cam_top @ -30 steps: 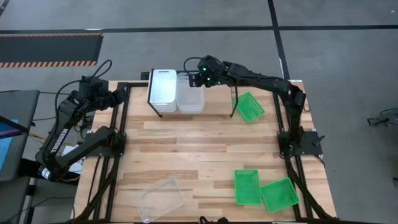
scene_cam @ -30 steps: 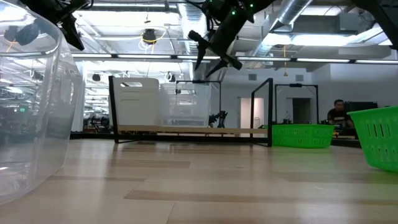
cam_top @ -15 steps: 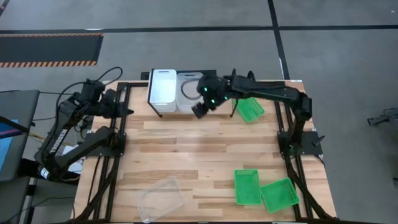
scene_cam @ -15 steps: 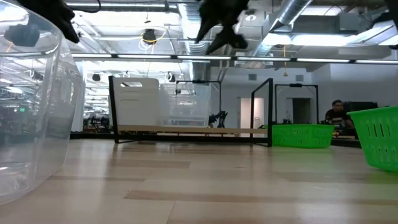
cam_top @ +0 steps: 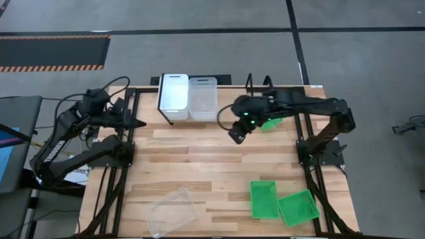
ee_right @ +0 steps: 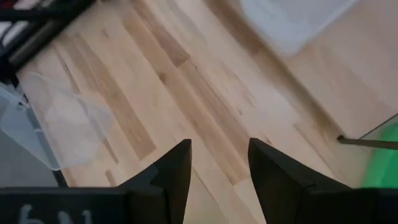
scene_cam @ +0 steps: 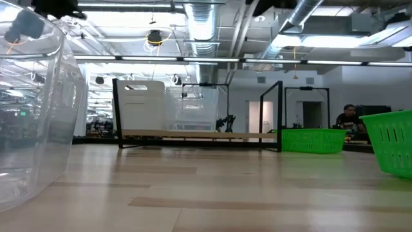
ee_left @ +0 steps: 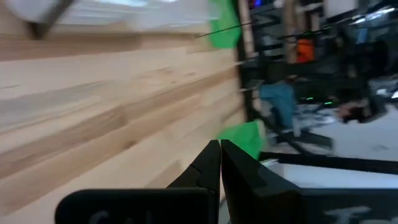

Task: Stack baskets on shelf by color
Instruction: Stack the transparent bin on top of the transparent bins on the shelf

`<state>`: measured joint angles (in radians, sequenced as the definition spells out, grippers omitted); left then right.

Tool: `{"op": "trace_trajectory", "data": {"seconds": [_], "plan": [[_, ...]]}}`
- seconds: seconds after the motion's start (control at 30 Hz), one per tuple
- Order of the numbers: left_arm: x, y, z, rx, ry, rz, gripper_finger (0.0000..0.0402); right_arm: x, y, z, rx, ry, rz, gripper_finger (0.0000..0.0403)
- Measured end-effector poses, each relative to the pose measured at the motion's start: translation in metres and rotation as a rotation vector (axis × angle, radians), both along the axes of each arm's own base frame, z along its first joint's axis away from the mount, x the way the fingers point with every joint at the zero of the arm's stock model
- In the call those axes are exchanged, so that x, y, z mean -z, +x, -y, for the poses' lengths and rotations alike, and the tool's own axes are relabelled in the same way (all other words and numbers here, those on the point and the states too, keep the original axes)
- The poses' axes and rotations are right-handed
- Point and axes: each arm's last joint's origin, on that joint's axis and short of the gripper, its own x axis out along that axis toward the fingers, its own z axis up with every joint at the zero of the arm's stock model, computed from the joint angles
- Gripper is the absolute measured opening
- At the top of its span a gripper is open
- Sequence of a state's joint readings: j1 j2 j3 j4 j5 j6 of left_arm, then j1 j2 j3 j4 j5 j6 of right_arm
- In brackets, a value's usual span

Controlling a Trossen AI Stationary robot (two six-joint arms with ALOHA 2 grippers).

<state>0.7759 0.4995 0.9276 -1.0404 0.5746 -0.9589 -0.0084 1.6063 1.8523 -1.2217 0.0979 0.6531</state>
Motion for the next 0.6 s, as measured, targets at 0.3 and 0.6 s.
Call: {"op": "trace_trajectory", "data": {"seconds": [0.3,0.6], "plan": [[0.007,0.046,-0.012,0.014,-0.072,-0.138,0.0000,-0.023,-0.029,0.001,0.023,-0.046,0.073,0.0176],[0.050,0.116,0.038,0.467,-0.161,-0.529,0.0000,-0.025,-0.037,0.002,0.000,-0.091,0.041,0.0171]]}}
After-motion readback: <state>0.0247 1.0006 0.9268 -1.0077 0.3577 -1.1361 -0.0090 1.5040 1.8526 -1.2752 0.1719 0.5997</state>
